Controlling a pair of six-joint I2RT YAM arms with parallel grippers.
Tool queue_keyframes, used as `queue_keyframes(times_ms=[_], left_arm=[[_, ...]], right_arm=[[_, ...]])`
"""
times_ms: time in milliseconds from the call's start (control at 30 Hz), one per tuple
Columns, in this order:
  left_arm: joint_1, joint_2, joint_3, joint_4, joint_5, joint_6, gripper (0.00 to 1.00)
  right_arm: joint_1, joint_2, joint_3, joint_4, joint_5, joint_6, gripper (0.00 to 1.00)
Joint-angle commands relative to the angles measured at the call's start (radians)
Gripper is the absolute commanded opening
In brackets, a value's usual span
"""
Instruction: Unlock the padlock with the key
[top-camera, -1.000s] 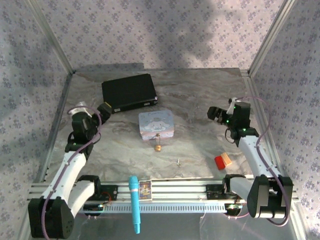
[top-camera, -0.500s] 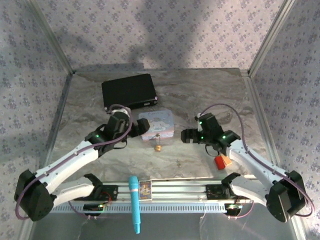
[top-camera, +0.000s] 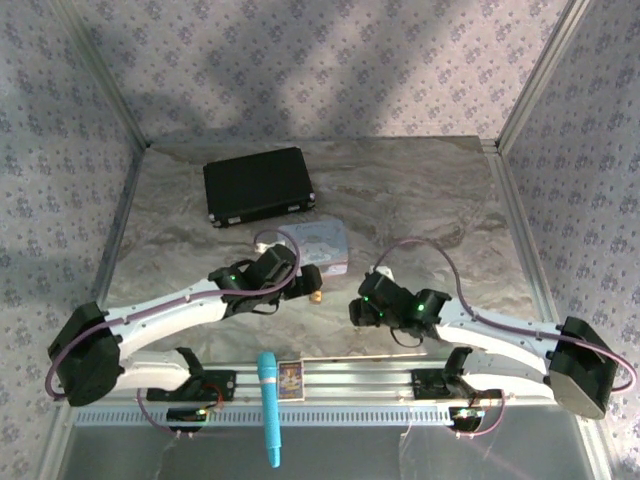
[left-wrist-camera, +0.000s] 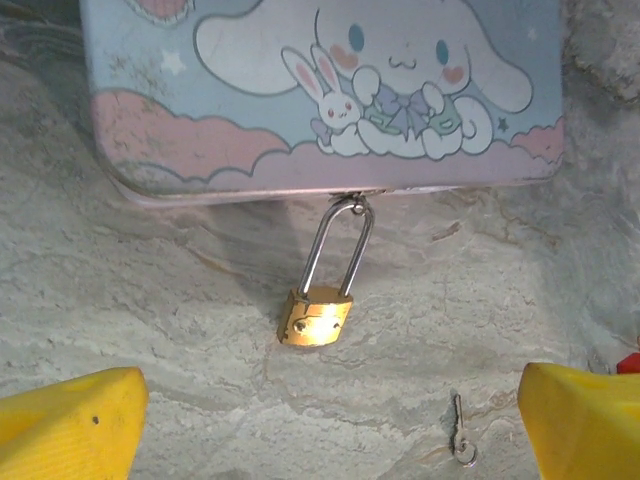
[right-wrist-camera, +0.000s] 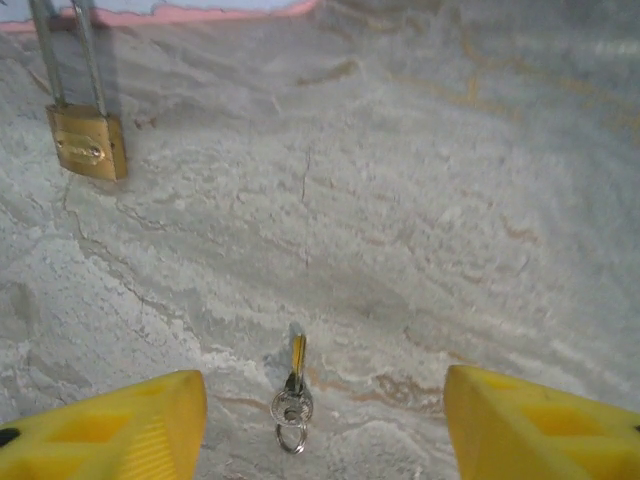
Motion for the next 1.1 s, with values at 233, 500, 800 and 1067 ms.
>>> queue_keyframes(times_ms=[233, 500, 800, 1067], left_arm=[[-0.022, 0.044, 0.025, -0.009, -0.034, -0.064, 0.94], [-0.024, 0.025, 0.019, -0.029, -0.05, -0.071, 0.94], [-0.025, -0.021, -0.026, -0.03, -0.074, -0.096, 0.95], [-0.024, -0.063, -0.058, -0.043, -0.11, -0.116, 0.95]], right_arm=[[0.069, 0.059, -0.079, 0.099, 0.036, 0.154, 0.56], [0.12, 0.23, -0.018, 0.136, 0.02, 0.157, 0.49], [0.182, 0.391, 0.067, 0.082, 0.015, 0.193, 0.4], [0.193, 0.383, 0.06, 0.085, -0.023, 0.226, 0.26]])
